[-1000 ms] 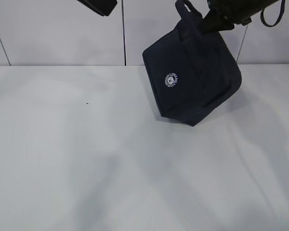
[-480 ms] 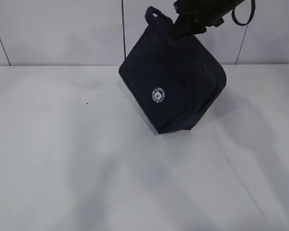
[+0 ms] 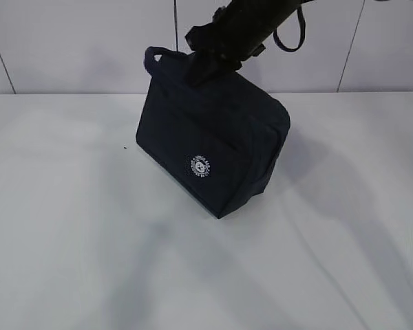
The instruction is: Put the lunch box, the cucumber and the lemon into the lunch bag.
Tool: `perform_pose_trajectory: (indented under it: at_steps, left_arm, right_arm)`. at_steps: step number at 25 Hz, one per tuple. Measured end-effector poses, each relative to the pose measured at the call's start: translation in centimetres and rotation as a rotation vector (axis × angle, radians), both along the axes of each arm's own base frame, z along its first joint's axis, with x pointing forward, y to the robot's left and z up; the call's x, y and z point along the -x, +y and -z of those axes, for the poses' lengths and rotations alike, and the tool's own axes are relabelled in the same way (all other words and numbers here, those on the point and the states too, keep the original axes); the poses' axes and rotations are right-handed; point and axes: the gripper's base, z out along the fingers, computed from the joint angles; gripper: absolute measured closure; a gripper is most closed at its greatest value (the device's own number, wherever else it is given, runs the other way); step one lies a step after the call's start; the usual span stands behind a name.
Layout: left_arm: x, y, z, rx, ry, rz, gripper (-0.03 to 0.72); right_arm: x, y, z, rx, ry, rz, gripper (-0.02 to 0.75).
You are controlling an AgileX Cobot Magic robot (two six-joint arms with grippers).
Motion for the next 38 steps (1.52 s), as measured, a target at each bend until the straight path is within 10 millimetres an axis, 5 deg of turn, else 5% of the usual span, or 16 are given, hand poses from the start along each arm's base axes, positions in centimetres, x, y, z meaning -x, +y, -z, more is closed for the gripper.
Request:
perform_pose_trajectory:
  at_steps: [8, 10, 14, 18, 29, 38]
  left_arm:
    - [0.2, 0.3, -0.3, -0.006, -0.014, -0.005, 0.708]
    - [0.2, 0.3, -0.2, -0.008, -0.016, -0.006, 0.708]
    - [0.2, 0.4, -0.2, -0.014, -0.020, -0.009, 0.708]
    - [0.1, 0.4, -0.2, -0.019, -0.023, -0.012, 0.708]
    - [-0.3, 0.9, 0.0, -0.081, -0.063, -0.044, 0.708]
    - [-0.8, 0.7, -0.5, -0.038, -0.123, -0.073, 0.708]
  right_arm:
    - [0.5, 1.4, 0.3, -0.006, 0.003, -0.037, 0.711]
    - [0.5, 1.4, 0.2, -0.018, 0.004, -0.037, 0.633]
    - [0.6, 1.7, -0.1, -0.058, 0.014, -0.040, 0.356]
    - [0.7, 2.0, -0.9, -0.103, 0.007, -0.047, 0.282]
    - [2.9, -3.5, -10.8, -0.018, -0.242, 0.131, 0.314]
    - [10.3, -7.3, -23.1, -0.033, -0.702, 0.293, 0.315]
